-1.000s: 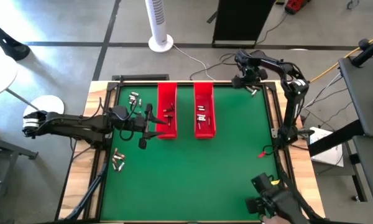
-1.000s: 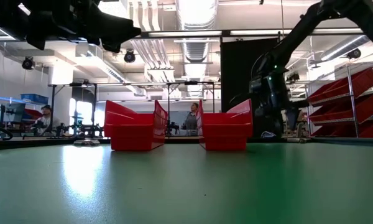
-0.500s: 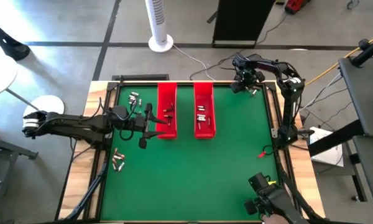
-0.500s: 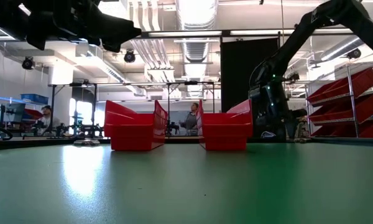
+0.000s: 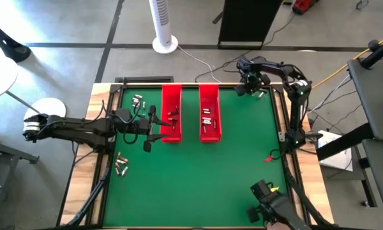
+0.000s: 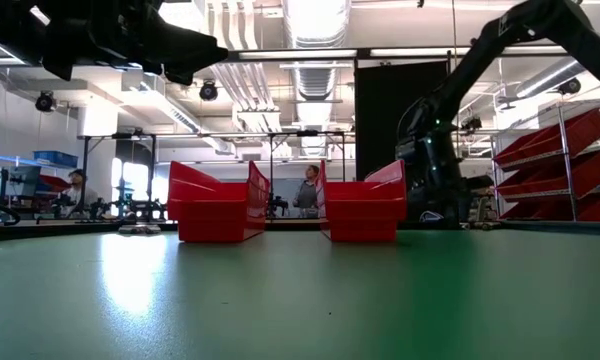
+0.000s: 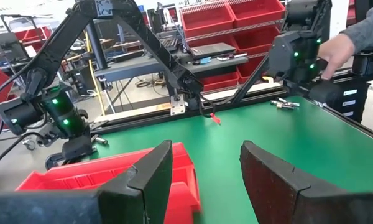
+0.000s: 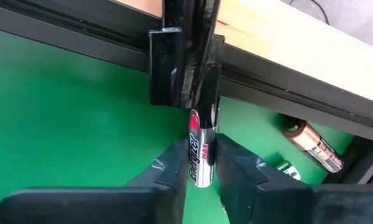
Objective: Sort batteries
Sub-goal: Put the silver battery into the right red bin
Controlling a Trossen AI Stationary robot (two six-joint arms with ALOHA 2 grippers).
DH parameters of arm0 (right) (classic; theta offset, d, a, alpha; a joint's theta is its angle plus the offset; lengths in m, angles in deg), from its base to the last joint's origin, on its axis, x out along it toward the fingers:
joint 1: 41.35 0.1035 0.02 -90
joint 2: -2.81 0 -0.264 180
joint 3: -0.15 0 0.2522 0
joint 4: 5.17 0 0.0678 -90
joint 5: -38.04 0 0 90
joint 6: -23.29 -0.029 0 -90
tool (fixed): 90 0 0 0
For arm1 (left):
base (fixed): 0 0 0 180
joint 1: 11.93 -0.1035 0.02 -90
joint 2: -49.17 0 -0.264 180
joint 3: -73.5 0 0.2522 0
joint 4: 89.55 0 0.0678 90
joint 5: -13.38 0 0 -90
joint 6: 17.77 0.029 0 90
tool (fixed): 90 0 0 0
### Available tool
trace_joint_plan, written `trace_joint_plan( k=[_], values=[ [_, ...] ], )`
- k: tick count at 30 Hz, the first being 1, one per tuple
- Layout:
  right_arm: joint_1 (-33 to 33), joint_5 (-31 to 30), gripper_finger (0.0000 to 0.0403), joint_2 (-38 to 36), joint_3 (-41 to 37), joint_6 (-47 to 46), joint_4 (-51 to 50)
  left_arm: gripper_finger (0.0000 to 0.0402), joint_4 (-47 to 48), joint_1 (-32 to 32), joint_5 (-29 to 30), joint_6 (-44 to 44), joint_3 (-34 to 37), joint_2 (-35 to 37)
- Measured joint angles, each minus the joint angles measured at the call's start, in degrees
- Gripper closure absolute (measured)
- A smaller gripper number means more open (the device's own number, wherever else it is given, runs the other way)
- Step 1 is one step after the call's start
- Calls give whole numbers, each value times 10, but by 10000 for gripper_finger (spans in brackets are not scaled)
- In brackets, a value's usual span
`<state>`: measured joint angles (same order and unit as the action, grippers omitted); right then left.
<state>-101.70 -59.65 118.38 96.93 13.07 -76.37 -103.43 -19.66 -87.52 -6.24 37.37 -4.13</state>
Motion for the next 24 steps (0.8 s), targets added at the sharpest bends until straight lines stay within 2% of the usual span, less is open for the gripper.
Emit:
trace_joint_plan(
  k=[6,12,16,19,24],
  values=[
    [22,-9,358,-5,-18,-32,1,233,-1,0,0,0,0,0],
    [38,13,347,-45,-66,-68,1,233,-1,0,0,-1,0,0],
    [44,29,348,-98,-121,-90,15,233,0,0,0,-1,0,0],
    [53,53,353,-141,-174,-102,58,233,0,0,0,-1,0,0],
    [86,54,352,-207,-279,-132,132,233,0,0,0,-2,0,0]
  ],
)
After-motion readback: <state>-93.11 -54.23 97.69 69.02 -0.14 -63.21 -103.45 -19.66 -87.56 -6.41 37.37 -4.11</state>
